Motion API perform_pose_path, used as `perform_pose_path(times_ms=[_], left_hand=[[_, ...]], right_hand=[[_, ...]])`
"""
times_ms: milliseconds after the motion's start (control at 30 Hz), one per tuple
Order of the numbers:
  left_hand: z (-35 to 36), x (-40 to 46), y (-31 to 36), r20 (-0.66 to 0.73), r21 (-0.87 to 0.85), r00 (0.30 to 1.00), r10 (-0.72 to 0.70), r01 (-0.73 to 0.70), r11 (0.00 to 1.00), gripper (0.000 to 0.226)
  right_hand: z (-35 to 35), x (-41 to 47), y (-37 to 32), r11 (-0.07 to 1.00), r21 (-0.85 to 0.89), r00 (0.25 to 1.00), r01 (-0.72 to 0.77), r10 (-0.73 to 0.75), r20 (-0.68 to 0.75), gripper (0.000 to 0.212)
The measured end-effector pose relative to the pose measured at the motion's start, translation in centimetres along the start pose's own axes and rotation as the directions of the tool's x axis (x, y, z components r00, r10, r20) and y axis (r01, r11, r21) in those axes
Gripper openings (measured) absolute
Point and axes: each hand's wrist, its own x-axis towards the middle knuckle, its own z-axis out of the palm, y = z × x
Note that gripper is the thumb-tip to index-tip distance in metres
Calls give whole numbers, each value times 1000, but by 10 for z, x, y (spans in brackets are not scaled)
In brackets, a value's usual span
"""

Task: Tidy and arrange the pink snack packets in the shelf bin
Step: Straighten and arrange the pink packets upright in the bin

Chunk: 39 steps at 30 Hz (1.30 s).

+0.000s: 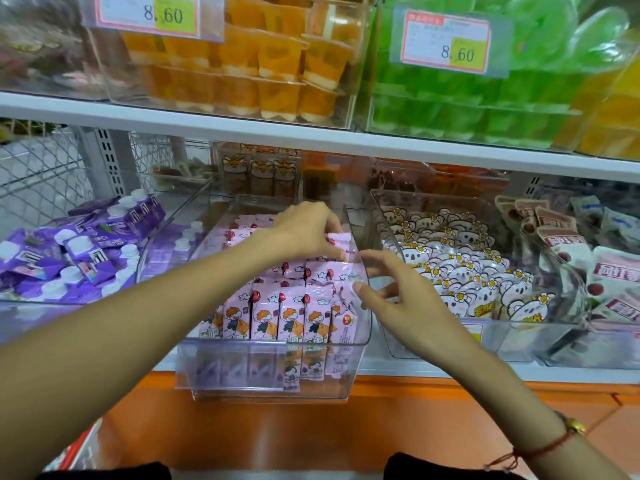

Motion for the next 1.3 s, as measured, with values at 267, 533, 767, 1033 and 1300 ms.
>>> perform_pose_path(times_ms=[267,533,767,1033,1300], left_hand=[[11,-7,-21,116,-65,990,81,-74,995,41],[4,-18,-12,120,-120,987,105,-91,989,22],[-4,-28,4,-157,-272,988,4,-47,961,16],[-29,-85,21,-542,-699,805,-243,-270,663,6],[-23,-124,17,-507,-802,810,-295,-317,506,13]], right_hand=[[-1,2,5,1000,-6,1000,3,-3,8,36],[-3,1,9,1000,7,1000,-2,2,3,35],[-4,0,6,1000,7,1000,-13,13,-9,26],[-1,3,-23,976,140,937,165,-111,-330,30],[30,5,-57,936,255,968,241,-216,-124,33]])
